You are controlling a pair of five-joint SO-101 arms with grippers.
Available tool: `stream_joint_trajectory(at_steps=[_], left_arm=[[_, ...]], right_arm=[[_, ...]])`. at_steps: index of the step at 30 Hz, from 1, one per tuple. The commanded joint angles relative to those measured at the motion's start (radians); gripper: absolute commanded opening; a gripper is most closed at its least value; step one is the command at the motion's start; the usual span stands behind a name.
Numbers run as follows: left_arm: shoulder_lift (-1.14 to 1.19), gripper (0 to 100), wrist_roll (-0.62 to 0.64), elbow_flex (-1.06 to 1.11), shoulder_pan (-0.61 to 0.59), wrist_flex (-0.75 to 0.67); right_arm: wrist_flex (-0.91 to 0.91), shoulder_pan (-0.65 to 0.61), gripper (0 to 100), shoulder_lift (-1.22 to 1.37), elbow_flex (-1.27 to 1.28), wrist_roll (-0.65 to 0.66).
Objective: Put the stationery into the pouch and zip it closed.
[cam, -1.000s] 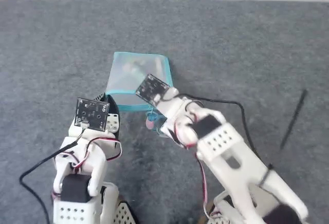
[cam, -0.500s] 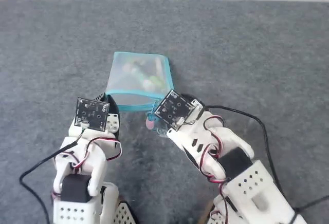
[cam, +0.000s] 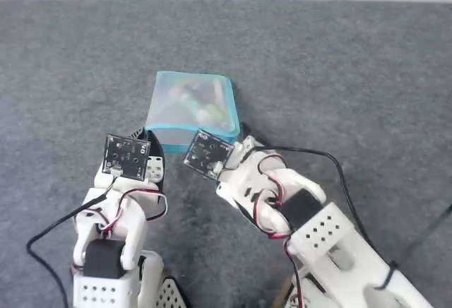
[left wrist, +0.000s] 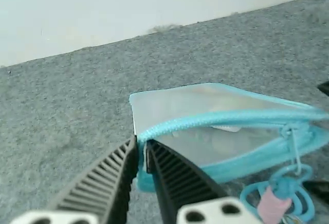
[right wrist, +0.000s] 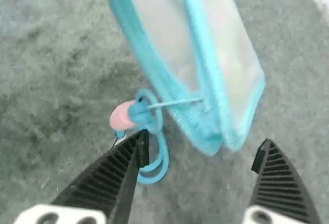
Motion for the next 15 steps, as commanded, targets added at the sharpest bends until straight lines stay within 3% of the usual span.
stream_joint_trajectory(at_steps=[1,7,15], left_arm=[[0.012,1,0.017,-0.019,-0.005,-0.037],[0.012,1,0.017,-0.019,-0.005,-0.037],[0.012,1,0.018,-0.018,-0.005,-0.035]], right_arm=[[-0.022,-0.008,31.0,0.064,-0.124,0.018],[-0.024,-0.008,27.5,0.229,-0.236,0.046],[-0.073,0.051,0.8,0.351,-0.265,0.038]])
